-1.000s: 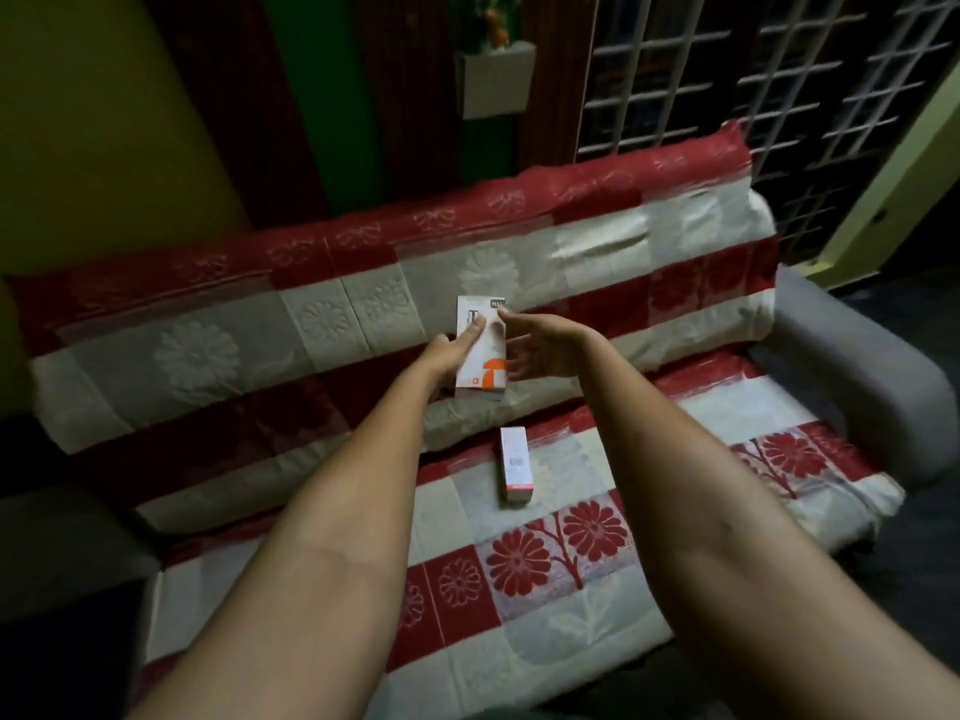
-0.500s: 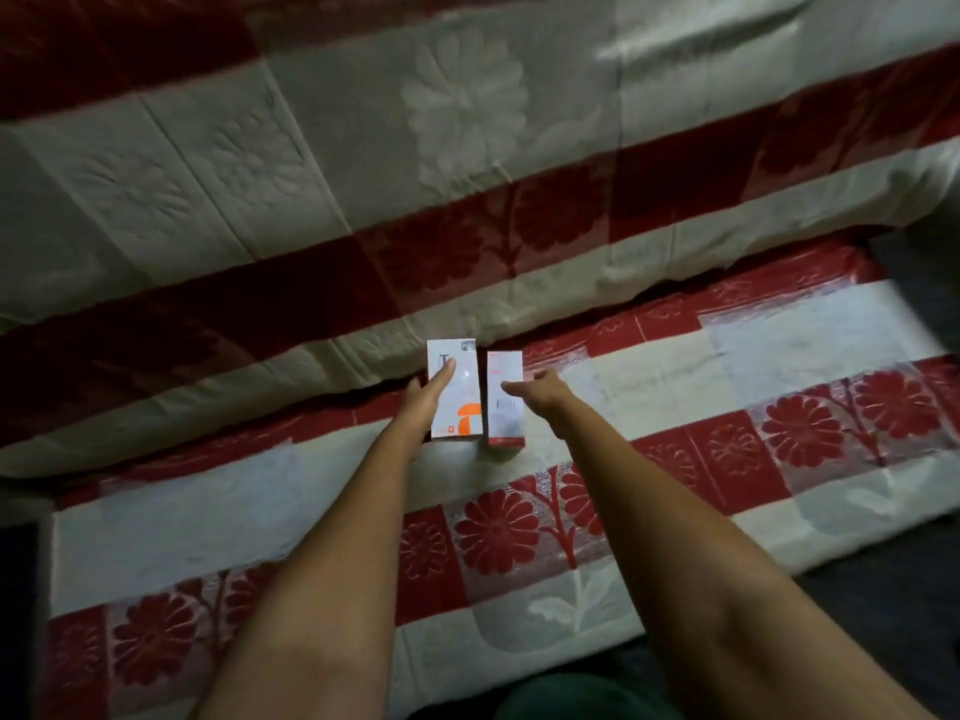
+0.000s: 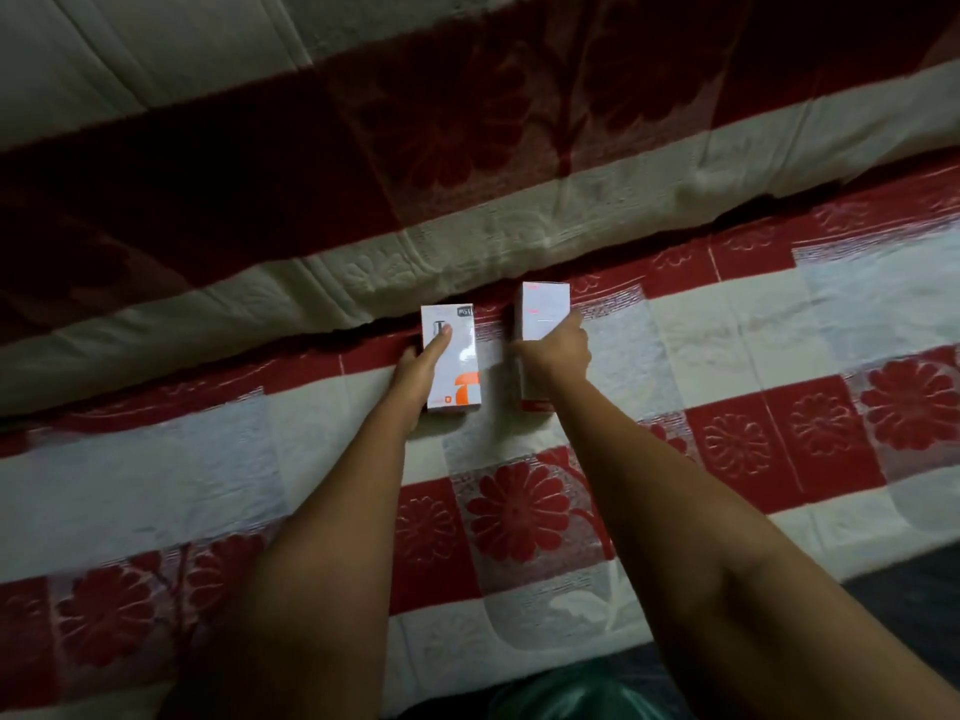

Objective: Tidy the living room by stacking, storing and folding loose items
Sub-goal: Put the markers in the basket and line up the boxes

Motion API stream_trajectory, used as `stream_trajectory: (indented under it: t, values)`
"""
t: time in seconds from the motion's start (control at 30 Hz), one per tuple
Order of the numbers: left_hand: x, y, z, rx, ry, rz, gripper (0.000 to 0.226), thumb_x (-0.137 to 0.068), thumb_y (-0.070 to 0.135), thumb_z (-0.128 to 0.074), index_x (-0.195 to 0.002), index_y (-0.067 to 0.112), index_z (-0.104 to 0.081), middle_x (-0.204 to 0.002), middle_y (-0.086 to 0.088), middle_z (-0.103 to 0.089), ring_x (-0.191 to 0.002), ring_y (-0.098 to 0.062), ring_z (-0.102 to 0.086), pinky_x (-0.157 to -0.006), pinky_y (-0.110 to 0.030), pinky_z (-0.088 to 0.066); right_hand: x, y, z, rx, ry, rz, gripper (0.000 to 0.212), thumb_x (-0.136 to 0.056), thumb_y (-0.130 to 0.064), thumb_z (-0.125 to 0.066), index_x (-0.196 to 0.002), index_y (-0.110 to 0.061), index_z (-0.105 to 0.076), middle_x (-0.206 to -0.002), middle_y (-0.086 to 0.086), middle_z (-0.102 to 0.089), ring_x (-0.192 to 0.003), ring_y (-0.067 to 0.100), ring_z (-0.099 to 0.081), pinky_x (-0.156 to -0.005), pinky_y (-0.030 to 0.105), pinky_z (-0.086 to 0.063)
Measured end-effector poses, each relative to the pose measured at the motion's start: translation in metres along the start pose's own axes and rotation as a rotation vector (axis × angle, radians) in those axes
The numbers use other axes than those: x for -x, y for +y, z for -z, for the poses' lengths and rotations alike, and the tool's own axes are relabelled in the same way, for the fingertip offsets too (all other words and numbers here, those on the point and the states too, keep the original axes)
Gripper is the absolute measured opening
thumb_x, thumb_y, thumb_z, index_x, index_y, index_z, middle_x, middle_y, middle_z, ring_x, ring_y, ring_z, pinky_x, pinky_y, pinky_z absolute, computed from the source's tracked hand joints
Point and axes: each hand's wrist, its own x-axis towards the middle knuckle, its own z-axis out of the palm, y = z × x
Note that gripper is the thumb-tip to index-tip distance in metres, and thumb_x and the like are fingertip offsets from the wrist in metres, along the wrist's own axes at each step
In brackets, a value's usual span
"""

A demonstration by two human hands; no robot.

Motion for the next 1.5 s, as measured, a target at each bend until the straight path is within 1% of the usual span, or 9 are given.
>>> stream_trajectory:
  t: [0.2,0.33,0.43,0.57,0.73,0.9,1.13,1.27,1.5]
  values:
    - [0.077,0.071,0.002,-0.024,-0.016,-0.051,0.057,-0.087,0.052,-0.060,-0.129,0.014,-0.054,-0.116,-0.012,-0.067,-0.089,-0.025,-0.069,-0.054,-0.026,-0.055,0.058,-0.043,0.074,-0.147,-0.086,0.050,0.074,-0.065,-0.025,-0.082,-0.126,-0.012,-0.044,-0.112,0.007,-0.057,-0.104,0.024,-0.056,-0.084,0.036,-0.051]
    - [0.159,0.130,-0.006,-0.035,-0.070,-0.174,0.064,-0.081,0.057,-0.065,-0.125,0.011,-0.057,-0.110,-0.014,-0.070,-0.086,-0.026,-0.070,-0.066,-0.032,-0.057,0.096,-0.063,0.131,-0.264,-0.173,0.118,0.091,-0.035,-0.037,-0.082,-0.118,-0.011,-0.053,-0.109,0.009,-0.066,-0.094,0.024,-0.066,-0.075,0.038,-0.058]
    - [0.216,0.163,-0.010,-0.077,-0.063,-0.257,0.098,-0.057,0.070,-0.071,-0.131,0.009,-0.051,-0.119,-0.015,-0.066,-0.092,-0.026,-0.069,-0.072,-0.035,-0.058,0.165,-0.083,0.183,-0.385,-0.240,0.136,0.076,-0.057,-0.015,-0.084,-0.122,-0.003,-0.047,-0.111,0.016,-0.063,-0.094,0.030,-0.066,-0.065,0.038,-0.057]
    - [0.299,0.196,-0.023,-0.105,-0.101,-0.364,0.084,-0.079,0.058,-0.066,-0.136,0.001,-0.042,-0.122,-0.018,-0.062,-0.093,-0.027,-0.068,-0.062,-0.028,-0.053,0.242,-0.090,0.240,-0.546,-0.214,0.186,0.060,-0.077,-0.006,-0.074,-0.117,-0.009,-0.029,-0.104,0.011,-0.053,-0.094,0.030,-0.061,-0.060,0.036,-0.052]
    - [0.350,0.204,-0.057,-0.223,-0.203,-0.442,0.117,-0.050,0.079,-0.068,-0.138,0.004,-0.043,-0.122,-0.015,-0.064,-0.091,-0.025,-0.070,-0.068,-0.030,-0.055,0.295,-0.071,0.288,-0.635,-0.285,0.207,0.041,-0.080,-0.014,-0.070,-0.118,-0.005,-0.058,-0.107,0.015,-0.069,-0.087,0.030,-0.068,-0.073,0.036,-0.056]
    - [0.412,0.208,-0.124,-0.313,-0.351,-0.481,0.066,-0.084,0.053,-0.063,-0.125,0.002,-0.054,-0.108,-0.018,-0.069,-0.067,-0.023,-0.069,-0.059,-0.034,-0.058,0.329,-0.046,0.352,-0.735,-0.217,0.272,0.038,-0.083,-0.013,-0.066,-0.119,-0.005,-0.060,-0.107,0.013,-0.070,-0.088,0.029,-0.069,-0.076,0.035,-0.056]
    - [0.455,0.195,-0.261,-0.467,-0.489,-0.532,0.069,-0.083,0.058,-0.062,-0.125,0.004,-0.054,-0.104,-0.014,-0.070,-0.066,-0.021,-0.069,-0.051,-0.029,-0.055,0.337,0.035,0.458,-0.954,-0.018,0.252,0.028,-0.082,-0.014,-0.066,-0.110,-0.007,-0.064,-0.101,0.015,-0.071,-0.085,0.029,-0.068,-0.086,0.041,-0.055]
    - [0.482,0.160,-0.356,-0.616,-0.607,-0.544,0.045,-0.092,0.048,-0.055,-0.104,0.005,-0.060,-0.067,-0.006,-0.068,-0.041,-0.012,-0.062,-0.034,-0.021,-0.045,0.314,0.104,0.520,-1.109,0.168,0.215,0.041,-0.077,-0.018,-0.068,-0.115,-0.003,-0.063,-0.103,0.018,-0.071,-0.092,0.033,-0.069,-0.090,0.048,-0.053]
    - [0.513,0.106,-0.555,-0.747,-0.821,-0.504,0.061,-0.084,0.061,-0.057,-0.112,0.007,-0.062,-0.093,-0.012,-0.071,-0.085,-0.029,-0.069,-0.087,-0.048,-0.055,0.260,0.235,0.662,-1.281,0.439,0.176,0.053,-0.064,-0.027,-0.073,-0.110,-0.001,-0.067,-0.094,0.018,-0.073,-0.075,0.030,-0.071,-0.070,0.038,-0.057]
